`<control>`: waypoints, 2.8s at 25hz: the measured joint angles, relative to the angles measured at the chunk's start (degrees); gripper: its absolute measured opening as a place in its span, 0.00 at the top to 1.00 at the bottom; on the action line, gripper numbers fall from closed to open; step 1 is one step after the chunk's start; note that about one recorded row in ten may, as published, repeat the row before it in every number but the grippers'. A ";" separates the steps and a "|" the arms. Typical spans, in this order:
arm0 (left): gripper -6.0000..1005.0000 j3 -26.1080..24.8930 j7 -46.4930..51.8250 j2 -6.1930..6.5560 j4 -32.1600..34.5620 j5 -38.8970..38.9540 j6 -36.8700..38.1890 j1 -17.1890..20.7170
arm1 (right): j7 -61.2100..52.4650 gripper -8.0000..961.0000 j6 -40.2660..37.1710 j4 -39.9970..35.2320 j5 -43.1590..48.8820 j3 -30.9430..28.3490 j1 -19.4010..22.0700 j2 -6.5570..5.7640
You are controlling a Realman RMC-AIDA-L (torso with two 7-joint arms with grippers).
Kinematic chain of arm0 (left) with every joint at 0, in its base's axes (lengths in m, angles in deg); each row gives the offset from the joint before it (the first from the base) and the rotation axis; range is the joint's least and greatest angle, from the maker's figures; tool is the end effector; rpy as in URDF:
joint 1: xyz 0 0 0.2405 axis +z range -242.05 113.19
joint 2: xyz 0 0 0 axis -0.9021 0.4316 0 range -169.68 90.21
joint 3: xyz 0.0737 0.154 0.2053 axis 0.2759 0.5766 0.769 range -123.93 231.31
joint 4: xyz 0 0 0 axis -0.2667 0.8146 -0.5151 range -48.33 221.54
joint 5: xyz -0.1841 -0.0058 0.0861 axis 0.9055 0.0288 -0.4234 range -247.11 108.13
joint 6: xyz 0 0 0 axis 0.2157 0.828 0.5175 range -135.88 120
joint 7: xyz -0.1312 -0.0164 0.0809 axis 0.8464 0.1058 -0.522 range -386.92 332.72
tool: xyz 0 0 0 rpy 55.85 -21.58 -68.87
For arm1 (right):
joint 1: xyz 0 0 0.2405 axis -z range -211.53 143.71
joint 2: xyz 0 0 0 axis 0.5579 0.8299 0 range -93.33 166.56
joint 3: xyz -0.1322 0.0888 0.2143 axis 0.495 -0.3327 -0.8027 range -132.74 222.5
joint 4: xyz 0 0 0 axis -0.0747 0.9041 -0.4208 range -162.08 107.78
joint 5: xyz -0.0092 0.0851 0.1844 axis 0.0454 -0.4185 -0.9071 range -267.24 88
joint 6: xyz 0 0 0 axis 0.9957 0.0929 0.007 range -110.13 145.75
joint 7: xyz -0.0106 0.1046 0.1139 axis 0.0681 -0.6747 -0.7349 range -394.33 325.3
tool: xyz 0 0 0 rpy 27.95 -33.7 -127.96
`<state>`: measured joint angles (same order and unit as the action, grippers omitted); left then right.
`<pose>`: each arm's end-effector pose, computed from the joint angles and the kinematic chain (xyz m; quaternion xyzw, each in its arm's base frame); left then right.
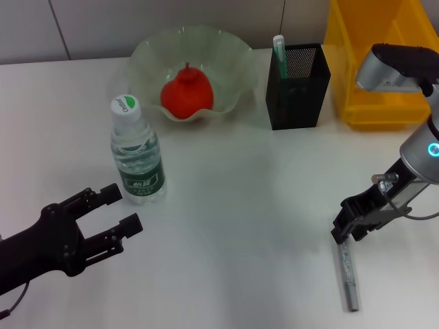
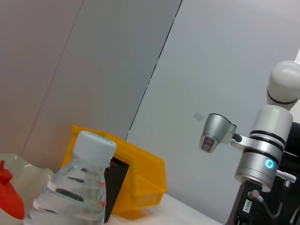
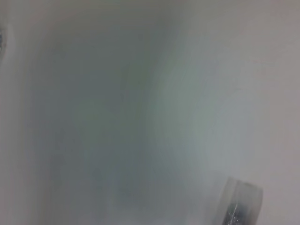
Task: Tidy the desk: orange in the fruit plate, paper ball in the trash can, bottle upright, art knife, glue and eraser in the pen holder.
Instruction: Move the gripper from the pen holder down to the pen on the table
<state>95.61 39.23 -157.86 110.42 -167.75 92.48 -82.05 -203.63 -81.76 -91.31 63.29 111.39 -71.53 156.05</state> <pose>-0.2941 0.2468 -0.0207 -0.8734 -0.2545 -0.3963 0.1240 0.2396 0.3359 -0.0097 -0.7513 0.6193 -0.1912 0.1240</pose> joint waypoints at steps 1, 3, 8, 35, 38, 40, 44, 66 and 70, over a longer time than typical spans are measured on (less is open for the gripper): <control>0.22 0.00 0.00 0.00 0.00 0.00 0.01 0.03 | 0.05 0.67 0.36 0.28 0.01 0.51 -0.01 -0.03; 0.22 0.00 -0.01 0.00 0.00 0.00 0.02 0.04 | 0.05 0.67 0.60 0.40 0.05 0.87 -0.02 -0.05; 0.22 0.00 -0.04 0.00 0.00 0.00 0.16 0.16 | 0.07 0.67 1.26 1.45 0.08 1.36 -0.05 -0.09; 0.22 -0.09 -0.07 0.00 0.00 0.00 0.39 0.69 | 0.34 0.70 3.40 3.50 -0.25 3.83 -1.53 0.00; 0.22 -0.09 -0.07 0.00 0.00 0.00 0.39 0.68 | 0.20 0.71 3.31 4.14 -0.22 4.39 -2.16 0.01; 0.22 -0.09 -0.07 0.00 0.00 0.00 0.39 0.67 | 0.02 0.71 3.26 4.56 0.01 4.98 -2.72 0.02; 0.22 -0.09 -0.07 0.00 0.00 0.00 0.39 0.67 | -0.12 0.71 3.10 5.20 1.54 6.42 -4.42 0.05; 0.22 -0.18 -0.15 0.00 0.00 0.00 0.29 0.90 | -0.25 0.72 2.82 6.27 4.36 9.96 -7.53 0.32; 0.22 -0.18 -0.16 0.00 0.00 -0.01 0.30 0.99 | -0.25 0.72 2.90 6.27 3.92 10.15 -7.72 0.39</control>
<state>95.43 39.08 -157.86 110.42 -167.75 92.78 -81.05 -203.88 -78.86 -85.04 67.21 121.54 -79.24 156.43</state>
